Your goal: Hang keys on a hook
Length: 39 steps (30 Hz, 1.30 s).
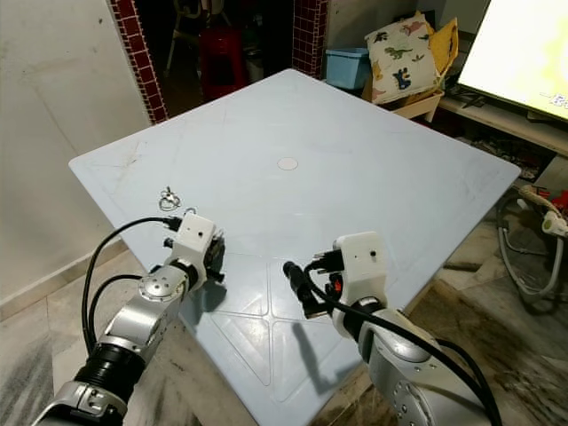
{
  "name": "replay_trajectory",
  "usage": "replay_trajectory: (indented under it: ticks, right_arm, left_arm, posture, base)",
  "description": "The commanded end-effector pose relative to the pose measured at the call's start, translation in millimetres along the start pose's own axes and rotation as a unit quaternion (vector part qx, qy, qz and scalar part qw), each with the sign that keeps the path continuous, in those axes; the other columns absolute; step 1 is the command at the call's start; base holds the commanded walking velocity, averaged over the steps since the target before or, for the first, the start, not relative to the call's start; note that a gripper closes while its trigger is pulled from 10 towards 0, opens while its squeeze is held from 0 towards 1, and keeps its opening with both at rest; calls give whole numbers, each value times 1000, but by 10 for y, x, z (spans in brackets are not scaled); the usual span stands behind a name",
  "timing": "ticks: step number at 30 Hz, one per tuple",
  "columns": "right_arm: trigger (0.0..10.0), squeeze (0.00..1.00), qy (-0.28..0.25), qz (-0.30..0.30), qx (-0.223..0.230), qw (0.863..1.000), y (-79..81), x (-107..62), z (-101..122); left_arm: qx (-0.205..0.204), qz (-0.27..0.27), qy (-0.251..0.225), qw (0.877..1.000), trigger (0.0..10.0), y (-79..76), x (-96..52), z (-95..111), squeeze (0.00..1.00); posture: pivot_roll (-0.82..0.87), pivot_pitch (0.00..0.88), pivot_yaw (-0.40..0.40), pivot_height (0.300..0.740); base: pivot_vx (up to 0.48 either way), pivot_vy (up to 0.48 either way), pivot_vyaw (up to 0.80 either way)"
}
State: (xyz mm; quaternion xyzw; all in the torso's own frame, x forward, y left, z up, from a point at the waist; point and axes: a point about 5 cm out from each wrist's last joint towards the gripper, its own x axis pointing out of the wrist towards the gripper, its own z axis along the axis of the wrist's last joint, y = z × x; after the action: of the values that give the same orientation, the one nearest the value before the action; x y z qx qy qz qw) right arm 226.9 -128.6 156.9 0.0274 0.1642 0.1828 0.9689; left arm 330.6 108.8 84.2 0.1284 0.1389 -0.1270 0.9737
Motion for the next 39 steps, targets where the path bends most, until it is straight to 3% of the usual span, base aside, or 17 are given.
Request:
replay_trajectory:
  ticks: [1, 4, 5, 8, 11, 17, 22, 23, 24, 26, 27, 32, 39]
  right_arm:
    - [10000, 0, -4, -1, -6, 1000, 4, 12, 19]
    - [10000, 0, -5, -1, -8, 1000, 5, 17, 20]
    - [10000, 0, -6, 0, -10, 1000, 9, 23, 18]
    - [10000, 0, -6, 1, -12, 1000, 9, 30, 19]
    - [10000, 0, -8, 1, -14, 1000, 11, 36, 21]
    - [10000, 0, -10, 1, -15, 1000, 13, 54, 25]
    - [10000, 0, -12, 1, -15, 1000, 18, 58, 23]
    - [10000, 0, -12, 1, -15, 1000, 18, 57, 22]
    - [10000, 0, -12, 0, -16, 1000, 17, 57, 21]
    - [10000, 0, -11, 0, -16, 1000, 16, 56, 19]
    - [10000, 0, -11, 0, -16, 1000, 16, 56, 19]
    - [10000, 0, -11, 0, -17, 1000, 18, 57, 15]
    - [10000, 0, -10, -1, -19, 1000, 21, 59, 1]
  left_arm:
    - [9, 27, -9, 1000, 0, 72, -2, 14, 0]
    - [14, 55, -41, 998, 0, 125, -21, 87, 0]
    - [18, 94, -81, 992, 0, 198, -56, 180, 0]
    - [18, 153, -128, 980, 0, 299, -108, 317, 0]
    - [10, 164, -167, 972, 0, 320, -135, 414, 0]
    - [21, 182, -182, 966, 0, 314, -135, 446, 0]
    - [9, 167, -185, 969, 0, 262, -124, 432, 0]
    - [5, 165, -184, 969, 2745, 255, -122, 429, 0]
    - [4, 159, -184, 970, 2745, 241, -119, 427, 0]
    - [-5, 134, -182, 974, 4353, 191, -106, 422, 0]
    - [-7, 114, -181, 977, 9961, 145, -98, 419, 0]
    - [-18, 41, -154, 987, 10000, -56, -51, 359, 0]
    - [2, 127, -158, 979, 10000, 122, -75, 363, 0]
  posture:
    - [-168, 33, 14, 740]
    - [-168, 32, 12, 740]
    - [-168, 32, 12, 740]
    - [-164, 33, 9, 740]
    - [-161, 33, 8, 740]
    - [-157, 30, 9, 740]
    - [-160, 31, 11, 740]
    - [-160, 31, 11, 740]
    - [-160, 32, 10, 740]
    - [-160, 32, 10, 740]
    - [-160, 33, 10, 740]
    - [-158, 33, 11, 740]
    - [-156, 32, 12, 740]
  base:
    - [0, 0, 0]
    - [0, 0, 0]
    - [0, 0, 0]
    - [0, 0, 0]
    - [0, 0, 0]
    - [0, 0, 0]
    - [0, 0, 0]
    - [0, 0, 0]
    - [0, 0, 0]
    - [0, 0, 0]
    - [0, 0, 0]
    - [0, 0, 0]
    - [0, 0, 0]
